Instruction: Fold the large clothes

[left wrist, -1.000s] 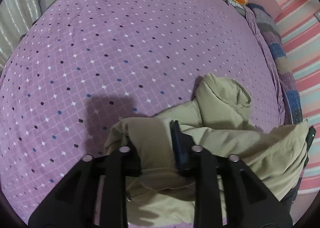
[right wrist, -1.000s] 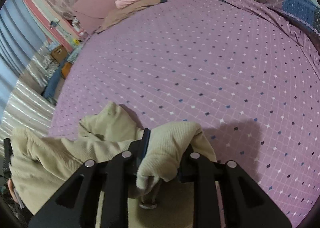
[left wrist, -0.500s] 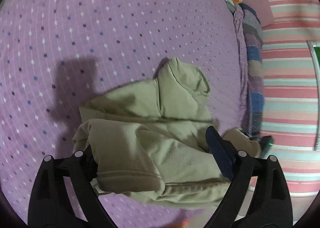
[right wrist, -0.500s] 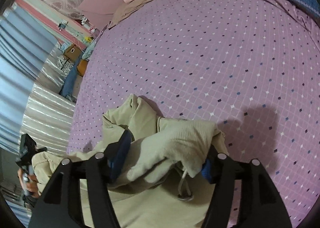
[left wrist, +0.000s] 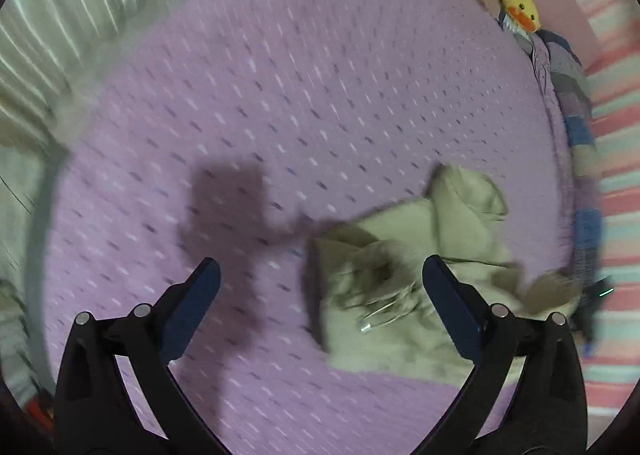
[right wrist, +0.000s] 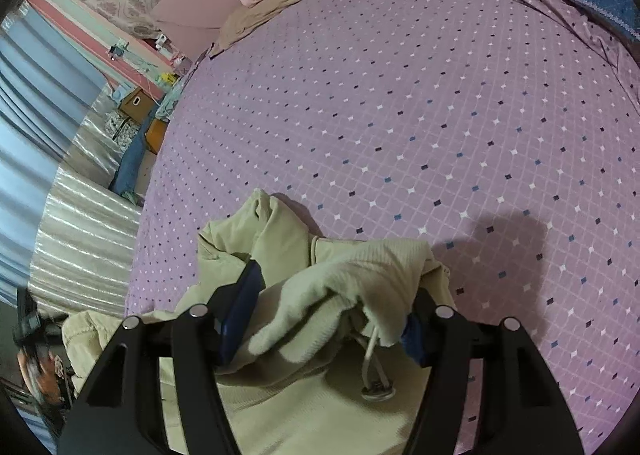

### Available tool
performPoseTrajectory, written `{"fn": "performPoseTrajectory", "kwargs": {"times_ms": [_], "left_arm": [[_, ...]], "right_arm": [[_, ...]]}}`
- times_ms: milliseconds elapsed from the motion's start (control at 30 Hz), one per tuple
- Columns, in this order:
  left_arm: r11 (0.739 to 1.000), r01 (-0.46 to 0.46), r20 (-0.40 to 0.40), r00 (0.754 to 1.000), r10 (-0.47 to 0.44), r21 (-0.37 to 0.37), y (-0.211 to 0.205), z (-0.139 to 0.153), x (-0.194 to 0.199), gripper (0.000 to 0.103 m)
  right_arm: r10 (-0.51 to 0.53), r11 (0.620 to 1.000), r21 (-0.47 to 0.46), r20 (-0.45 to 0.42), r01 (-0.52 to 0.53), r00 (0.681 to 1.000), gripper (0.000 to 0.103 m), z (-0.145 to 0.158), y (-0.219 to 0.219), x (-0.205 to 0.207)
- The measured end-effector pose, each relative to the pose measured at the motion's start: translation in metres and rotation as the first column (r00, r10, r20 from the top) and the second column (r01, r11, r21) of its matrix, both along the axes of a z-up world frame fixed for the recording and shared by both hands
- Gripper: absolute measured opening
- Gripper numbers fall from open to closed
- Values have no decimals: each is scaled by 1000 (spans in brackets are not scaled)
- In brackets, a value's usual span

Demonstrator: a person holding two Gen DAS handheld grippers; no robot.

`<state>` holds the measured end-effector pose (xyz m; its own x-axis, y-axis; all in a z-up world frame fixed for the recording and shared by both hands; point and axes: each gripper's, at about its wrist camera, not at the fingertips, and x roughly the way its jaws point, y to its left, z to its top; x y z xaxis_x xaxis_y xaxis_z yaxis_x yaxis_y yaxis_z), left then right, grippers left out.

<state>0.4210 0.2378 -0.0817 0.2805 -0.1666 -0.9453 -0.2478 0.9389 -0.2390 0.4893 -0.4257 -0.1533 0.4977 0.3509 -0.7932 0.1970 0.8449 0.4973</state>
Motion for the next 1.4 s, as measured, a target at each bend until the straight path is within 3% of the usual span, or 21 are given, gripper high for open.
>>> {"fn": "performPoseTrajectory", "kwargs": {"times_ms": [100, 233, 333, 500, 533, 633, 800, 967, 1033, 1133, 1233, 1400], "left_arm": [[997, 82, 126, 989, -82, 8, -43, -4, -58, 100], [986, 164, 203, 965, -163, 13, -125, -33, -111, 100], [975, 220, 206, 956, -209, -29, -183, -53, -105, 100], [973, 217, 160, 961, -226, 73, -235, -68, -55, 97], [974, 212, 149, 964, -221, 76, -239, -70, -46, 97], [976, 196, 135, 969, -208, 95, -245, -72, -28, 97], [975, 175, 124, 974, -191, 135, -247, -79, -10, 97], [981, 153, 123, 978, -168, 122, -234, -82, 2, 97], [982, 147, 123, 979, -162, 122, -229, -83, 6, 97], [980, 144, 127, 979, -161, 134, -227, -86, 14, 100], [973, 144, 126, 978, -169, 180, -229, -91, 27, 100], [960, 148, 107, 978, -178, 239, -240, -104, 57, 100]], "right_arm": [[-9, 1000, 8, 3, 9, 1000, 65, 3, -2, -4], [-15, 1000, -14, 8, 15, 1000, 65, 6, -1, -9], [-19, 999, -35, 15, 20, 1000, 65, 10, 1, -13], [30, 995, -95, 27, -27, 999, 67, 37, 3, -31], [38, 996, -88, 42, -34, 998, 77, 43, 1, -37], [71, 991, -118, 87, -61, 994, 91, 66, -2, -69], [121, 974, -212, 202, -77, 972, 95, 91, 5, -122], [198, 946, -302, 243, -119, 950, 99, 80, 34, -159], [226, 933, -329, 213, -148, 951, 99, 63, 52, -151], [231, 945, -277, 180, -177, 956, 99, 42, 77, -128], [234, 942, -281, 164, -182, 958, 99, 21, 102, -103], [245, 900, -393, 104, -186, 964, 99, -15, 134, -66]]}}
